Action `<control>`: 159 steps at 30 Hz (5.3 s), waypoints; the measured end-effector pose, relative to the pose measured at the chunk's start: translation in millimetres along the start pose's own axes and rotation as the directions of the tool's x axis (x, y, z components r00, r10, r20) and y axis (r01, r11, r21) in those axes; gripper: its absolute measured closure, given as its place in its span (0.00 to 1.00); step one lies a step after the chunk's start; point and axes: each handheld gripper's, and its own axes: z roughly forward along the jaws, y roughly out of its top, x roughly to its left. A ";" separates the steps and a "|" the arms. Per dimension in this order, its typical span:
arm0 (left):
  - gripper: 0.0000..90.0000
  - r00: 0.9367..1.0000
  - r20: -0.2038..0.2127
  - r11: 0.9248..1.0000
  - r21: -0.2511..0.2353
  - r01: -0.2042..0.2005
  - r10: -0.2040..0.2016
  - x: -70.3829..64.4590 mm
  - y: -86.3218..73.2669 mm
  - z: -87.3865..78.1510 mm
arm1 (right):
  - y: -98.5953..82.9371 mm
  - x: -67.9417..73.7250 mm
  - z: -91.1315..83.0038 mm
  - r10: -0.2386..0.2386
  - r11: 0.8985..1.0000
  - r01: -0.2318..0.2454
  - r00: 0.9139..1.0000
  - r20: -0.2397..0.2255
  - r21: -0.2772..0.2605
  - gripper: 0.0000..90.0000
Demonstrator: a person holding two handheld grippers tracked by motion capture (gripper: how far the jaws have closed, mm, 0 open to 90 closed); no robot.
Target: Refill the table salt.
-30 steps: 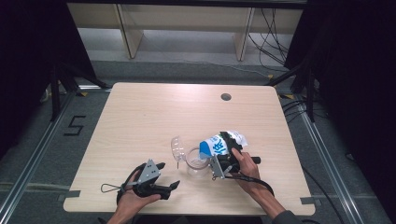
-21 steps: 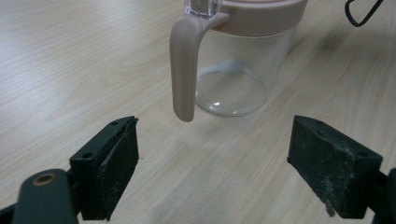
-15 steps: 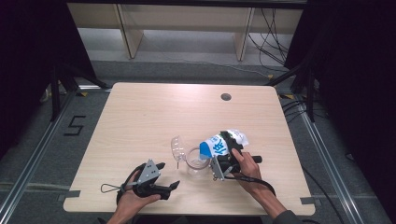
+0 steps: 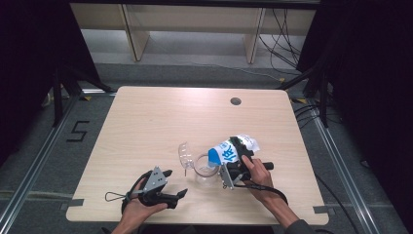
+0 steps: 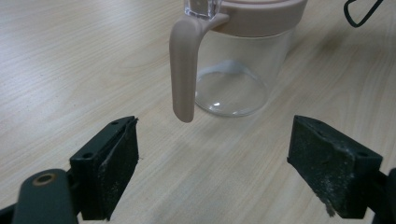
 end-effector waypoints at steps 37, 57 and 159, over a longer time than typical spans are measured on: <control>0.17 1.000 -0.002 1.000 0.002 -0.009 0.009 -0.1 0.3 -0.2 | 0.3 -5.1 -1.3 -0.114 0.993 0.115 0.991 0.073 -0.012 0.56; 0.18 1.000 -0.005 1.000 0.007 -0.006 0.006 -0.6 0.1 0.3 | 1.6 -5.3 -1.6 -0.133 0.991 0.134 0.988 0.079 -0.006 0.57; 0.82 0.991 -0.043 0.991 -0.038 -0.127 0.125 11.9 10.6 37.9 | 2.4 -6.9 -5.8 -0.197 0.980 0.197 0.975 0.099 0.009 0.60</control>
